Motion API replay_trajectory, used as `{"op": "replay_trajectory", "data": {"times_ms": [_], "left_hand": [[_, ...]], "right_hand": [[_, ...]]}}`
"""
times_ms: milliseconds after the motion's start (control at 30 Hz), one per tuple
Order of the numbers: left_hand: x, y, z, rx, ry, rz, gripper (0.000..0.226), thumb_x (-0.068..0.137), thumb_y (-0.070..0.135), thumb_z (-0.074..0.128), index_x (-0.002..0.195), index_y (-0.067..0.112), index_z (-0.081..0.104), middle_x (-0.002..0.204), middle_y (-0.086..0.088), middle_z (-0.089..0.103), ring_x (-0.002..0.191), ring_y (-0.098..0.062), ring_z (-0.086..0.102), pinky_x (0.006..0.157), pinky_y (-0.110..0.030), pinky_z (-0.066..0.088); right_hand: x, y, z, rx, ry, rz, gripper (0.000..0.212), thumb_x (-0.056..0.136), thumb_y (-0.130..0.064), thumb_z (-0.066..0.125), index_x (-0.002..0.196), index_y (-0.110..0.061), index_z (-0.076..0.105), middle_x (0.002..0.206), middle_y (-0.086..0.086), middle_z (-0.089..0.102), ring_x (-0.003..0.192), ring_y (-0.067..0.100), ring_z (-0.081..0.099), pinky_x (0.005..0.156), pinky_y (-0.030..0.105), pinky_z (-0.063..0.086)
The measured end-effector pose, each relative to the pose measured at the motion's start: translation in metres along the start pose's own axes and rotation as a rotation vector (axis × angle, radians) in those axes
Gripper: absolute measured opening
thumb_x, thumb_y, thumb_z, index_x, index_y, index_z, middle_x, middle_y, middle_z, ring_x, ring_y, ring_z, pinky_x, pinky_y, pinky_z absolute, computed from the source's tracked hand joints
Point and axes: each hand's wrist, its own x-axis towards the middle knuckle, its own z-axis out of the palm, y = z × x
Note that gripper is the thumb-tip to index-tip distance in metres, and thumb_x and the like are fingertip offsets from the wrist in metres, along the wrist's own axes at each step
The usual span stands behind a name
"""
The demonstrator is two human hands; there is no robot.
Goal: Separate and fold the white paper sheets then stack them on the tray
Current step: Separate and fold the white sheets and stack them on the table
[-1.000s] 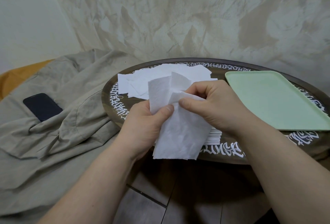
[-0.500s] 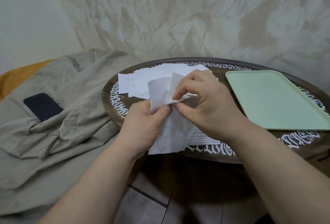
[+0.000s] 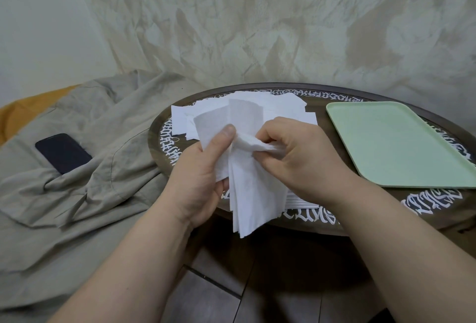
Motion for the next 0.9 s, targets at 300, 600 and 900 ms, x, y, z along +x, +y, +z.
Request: {"op": "replay_trajectory", "data": {"times_ms": [300,600,900], "left_hand": [[-0.001,0.001,0.004,0.034,0.069,-0.007,0.018,0.094,0.015,0.056,0.095,0.006,0.071,0.087,-0.009,0.075,0.073,-0.018,0.07,0.061,-0.027,0.055],[0.001,0.003,-0.002,0.029,0.138,0.083,0.018,0.093,-0.002,0.055,0.096,0.008,0.07,0.094,-0.007,0.076,0.085,-0.019,0.073,0.07,-0.03,0.059],[-0.003,-0.001,-0.007,0.139,-0.063,0.026,0.021,0.077,0.005,0.076,0.097,0.003,0.075,0.103,-0.017,0.074,0.094,-0.03,0.072,0.075,-0.037,0.057]], "right_hand": [[-0.002,0.0,-0.007,0.15,-0.045,0.115,0.013,0.085,-0.017,0.069,0.074,-0.018,0.063,0.07,-0.004,0.06,0.069,0.01,0.051,0.06,0.022,0.036],[-0.002,0.001,-0.023,0.337,-0.037,0.196,0.01,0.083,-0.017,0.064,0.074,-0.021,0.066,0.07,-0.012,0.063,0.066,-0.001,0.052,0.061,0.016,0.039],[-0.002,-0.004,-0.023,0.507,-0.063,0.25,0.014,0.085,-0.005,0.068,0.077,-0.016,0.068,0.073,-0.011,0.067,0.07,0.002,0.058,0.065,0.017,0.045]]}}
